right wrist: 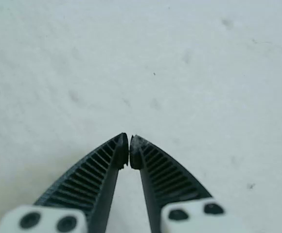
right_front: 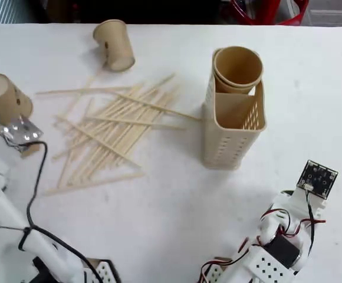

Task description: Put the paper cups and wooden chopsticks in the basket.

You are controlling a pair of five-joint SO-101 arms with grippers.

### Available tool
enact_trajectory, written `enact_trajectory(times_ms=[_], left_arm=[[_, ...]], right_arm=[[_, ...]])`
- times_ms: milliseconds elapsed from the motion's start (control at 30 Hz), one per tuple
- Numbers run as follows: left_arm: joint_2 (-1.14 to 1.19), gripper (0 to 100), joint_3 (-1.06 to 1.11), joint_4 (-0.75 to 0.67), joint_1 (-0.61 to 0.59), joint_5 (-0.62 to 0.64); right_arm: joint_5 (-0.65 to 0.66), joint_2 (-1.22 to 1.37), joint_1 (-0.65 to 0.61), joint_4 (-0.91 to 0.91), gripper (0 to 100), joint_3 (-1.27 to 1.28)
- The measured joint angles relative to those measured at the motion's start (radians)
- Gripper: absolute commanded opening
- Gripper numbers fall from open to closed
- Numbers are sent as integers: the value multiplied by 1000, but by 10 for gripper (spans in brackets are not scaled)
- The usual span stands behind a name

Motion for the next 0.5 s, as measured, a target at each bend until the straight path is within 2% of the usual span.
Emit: enact_trajectory(times_ms=[167,400,500], left_arm=[[-28,27,229,-52,2,0],[-31,28,486,-479,3,0],[-31,76,512,-592,3,0]], right_arm=[[0,0,0,0,21,0],[0,0,0,0,21,0],[0,0,2,0,21,0]])
